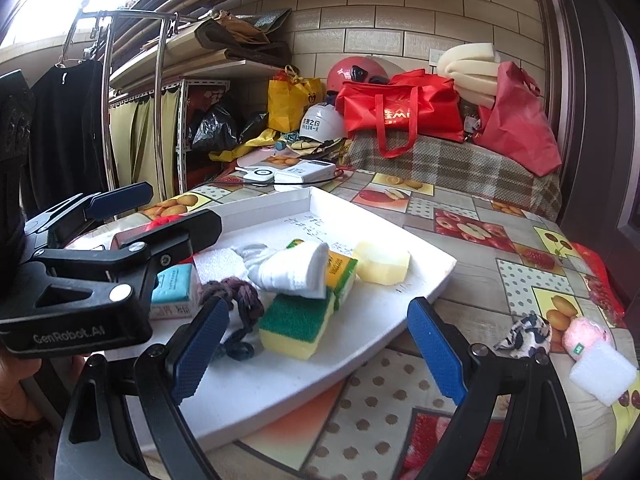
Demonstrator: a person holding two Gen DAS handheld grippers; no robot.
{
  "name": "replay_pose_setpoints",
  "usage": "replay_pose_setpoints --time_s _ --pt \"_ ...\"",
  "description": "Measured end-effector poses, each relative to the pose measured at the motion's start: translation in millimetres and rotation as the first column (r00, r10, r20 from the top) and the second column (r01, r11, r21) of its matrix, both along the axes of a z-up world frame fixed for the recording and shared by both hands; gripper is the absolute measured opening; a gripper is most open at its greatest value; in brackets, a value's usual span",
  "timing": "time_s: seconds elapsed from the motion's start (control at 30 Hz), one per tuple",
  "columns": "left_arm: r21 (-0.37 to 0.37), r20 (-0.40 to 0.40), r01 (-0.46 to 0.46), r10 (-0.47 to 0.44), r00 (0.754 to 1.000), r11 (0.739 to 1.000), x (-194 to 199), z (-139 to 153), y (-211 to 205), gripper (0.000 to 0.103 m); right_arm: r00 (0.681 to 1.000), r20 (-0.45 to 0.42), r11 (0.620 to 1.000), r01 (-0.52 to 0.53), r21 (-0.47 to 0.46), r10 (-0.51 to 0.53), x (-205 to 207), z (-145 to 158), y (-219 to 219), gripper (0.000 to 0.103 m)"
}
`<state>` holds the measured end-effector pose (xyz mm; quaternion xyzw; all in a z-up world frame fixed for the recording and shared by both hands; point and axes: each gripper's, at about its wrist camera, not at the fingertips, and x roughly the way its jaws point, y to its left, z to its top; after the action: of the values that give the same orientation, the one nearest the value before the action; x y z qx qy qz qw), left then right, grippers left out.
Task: Organize soft objects
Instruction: 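Move both open tools back toward the remaining items on the table, then grasp the brown-beige braided rope knot with left tool while right tool grasps the white foam strip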
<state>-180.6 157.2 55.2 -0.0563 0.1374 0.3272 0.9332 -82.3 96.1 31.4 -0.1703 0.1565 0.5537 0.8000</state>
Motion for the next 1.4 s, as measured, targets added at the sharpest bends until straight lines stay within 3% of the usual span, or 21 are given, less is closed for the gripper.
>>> replay_pose_setpoints --time_s 0.17,0.3,0.4,0.6,0.73,0.83,0.93,1.23,1.4 --pt "0.020 -0.031 0.106 -0.105 0.994 0.994 19.3 0.2 -33.8 0.095 0.999 -0.011 0.999 0.039 0.010 -0.039 16.7 0.1 -35.4 0.091" --pt "0.009 -0.080 0.161 -0.160 0.984 0.987 40.5 -0.6 -50.2 0.095 0.988 -0.064 0.990 0.137 -0.010 -0.138 51.0 -0.6 -65.2 0.091" --pt "0.061 -0.142 0.192 -0.182 0.973 0.979 52.8 -2.6 -65.8 0.095 0.961 -0.139 0.970 0.243 0.011 -0.239 88.3 -0.4 -96.1 0.091" --pt "0.125 -0.230 0.253 -0.220 0.948 0.959 72.3 -8.3 -90.2 0.095 0.896 -0.101 0.899 0.437 0.024 -0.432 134.3 5.3 -152.2 0.092" --pt "0.106 -0.260 0.302 -0.267 0.928 0.947 89.0 -11.5 -102.9 0.095 0.846 -0.062 0.847 0.532 0.019 -0.530 160.4 6.3 -179.9 0.092" --pt "0.087 -0.287 0.330 -0.294 0.912 0.940 103.3 -13.6 -110.9 0.095 0.824 -0.085 0.826 0.563 0.012 -0.561 178.5 5.3 -191.8 0.092" --pt "0.066 -0.310 0.353 -0.317 0.896 0.933 116.3 -16.1 -115.6 0.095 0.831 -0.132 0.838 0.545 0.004 -0.540 190.3 3.6 -194.3 0.092" --pt "-0.177 -0.338 0.337 -0.378 0.862 0.925 171.8 -29.9 -96.7 0.094 0.864 -0.063 0.864 0.492 -0.111 -0.500 211.1 -3.6 -168.2 0.092" --pt "-0.238 -0.365 0.349 -0.416 0.833 0.907 194.1 -36.6 -95.6 0.094 0.900 -0.057 0.893 0.419 -0.166 -0.433 213.7 -9.2 -155.5 0.092"
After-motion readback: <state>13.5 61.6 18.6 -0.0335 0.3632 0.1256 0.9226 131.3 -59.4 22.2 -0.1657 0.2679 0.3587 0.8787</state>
